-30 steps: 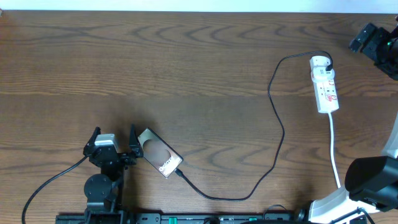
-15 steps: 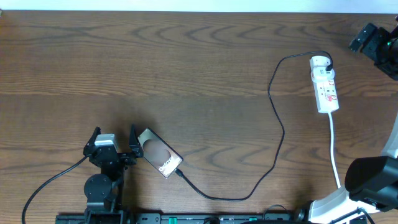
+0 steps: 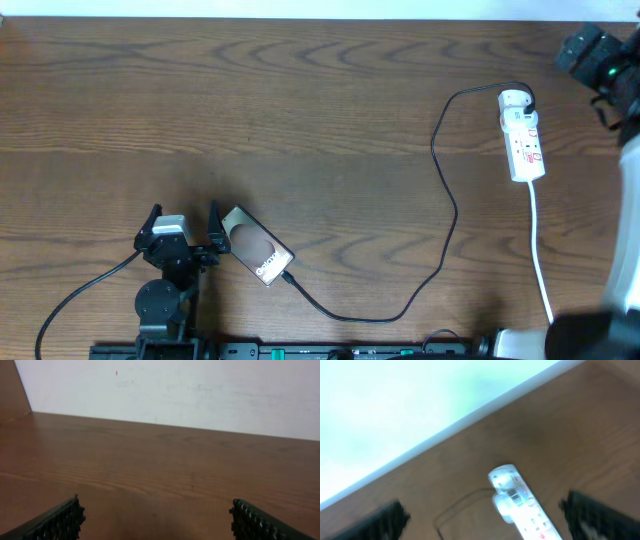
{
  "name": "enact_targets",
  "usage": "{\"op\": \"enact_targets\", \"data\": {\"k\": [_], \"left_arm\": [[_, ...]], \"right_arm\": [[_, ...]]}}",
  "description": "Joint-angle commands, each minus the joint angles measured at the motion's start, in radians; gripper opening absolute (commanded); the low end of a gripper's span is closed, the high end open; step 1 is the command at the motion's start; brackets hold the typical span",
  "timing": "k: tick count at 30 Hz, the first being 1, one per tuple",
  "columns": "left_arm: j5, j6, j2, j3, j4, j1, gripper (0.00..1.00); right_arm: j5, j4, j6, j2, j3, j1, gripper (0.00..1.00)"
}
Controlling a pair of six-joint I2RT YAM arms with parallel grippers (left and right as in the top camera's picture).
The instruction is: Plug charger to phone and switch on socket
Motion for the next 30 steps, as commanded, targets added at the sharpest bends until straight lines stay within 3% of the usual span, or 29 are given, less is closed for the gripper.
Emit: {"op": "enact_targets", "data": {"k": [1,7,13,25,30], "left_arm": [[-0.01,0.014,-0.005,-0.014,-0.046,0.005,0.92],[-0.01,0.013,-0.005,-0.014,-0.046,0.005,0.92],[-0.01,0.013,-0.005,-0.014,-0.046,0.005,0.92],[-0.01,0.013,-0.005,-0.014,-0.047,0.005,0.92],[-0.01,0.013,-0.005,-0.014,-0.046,0.005,0.92]], "right_arm": [[0.065,0.22,0.005,-0.2,-0.285,0.087,0.99],[0.16,0.675,0.005,-0.473,-0.756,0.208,0.99],[0.16,0.906,0.005,-0.695,-1.091,0.241,0.99],[0.175,1.077,0.005,-1.109,-1.518,0.246,0.99],[0.236,0.983,0.004,-1.278,-1.6,0.27,0.99]]}}
